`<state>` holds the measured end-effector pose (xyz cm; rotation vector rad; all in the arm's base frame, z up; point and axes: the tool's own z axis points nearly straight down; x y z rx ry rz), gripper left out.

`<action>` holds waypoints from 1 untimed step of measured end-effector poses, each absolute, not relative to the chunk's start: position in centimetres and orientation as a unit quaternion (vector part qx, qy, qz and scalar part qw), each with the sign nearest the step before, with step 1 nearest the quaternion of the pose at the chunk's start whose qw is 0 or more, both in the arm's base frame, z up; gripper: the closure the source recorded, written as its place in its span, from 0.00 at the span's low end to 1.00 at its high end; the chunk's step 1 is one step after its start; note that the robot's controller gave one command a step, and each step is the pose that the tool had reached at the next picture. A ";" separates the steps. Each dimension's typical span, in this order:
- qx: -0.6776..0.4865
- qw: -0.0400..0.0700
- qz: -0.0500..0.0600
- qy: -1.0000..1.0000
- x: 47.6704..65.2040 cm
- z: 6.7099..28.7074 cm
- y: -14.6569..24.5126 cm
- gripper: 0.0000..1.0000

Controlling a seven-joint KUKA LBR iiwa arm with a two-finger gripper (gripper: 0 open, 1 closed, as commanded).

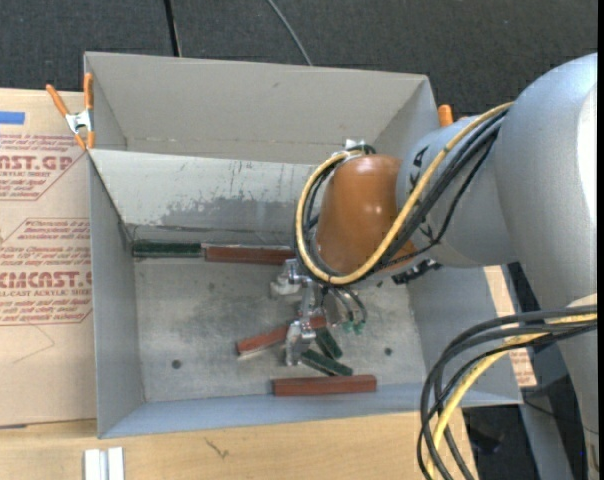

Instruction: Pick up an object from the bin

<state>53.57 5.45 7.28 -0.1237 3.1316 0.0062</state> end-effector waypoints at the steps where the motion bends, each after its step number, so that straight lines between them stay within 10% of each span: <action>1: -0.035 0.001 0.002 0.999 53.7 7.4 5.6 0.00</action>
Offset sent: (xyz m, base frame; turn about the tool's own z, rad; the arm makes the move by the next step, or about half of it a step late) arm 0.0000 0.0000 0.0000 0.0000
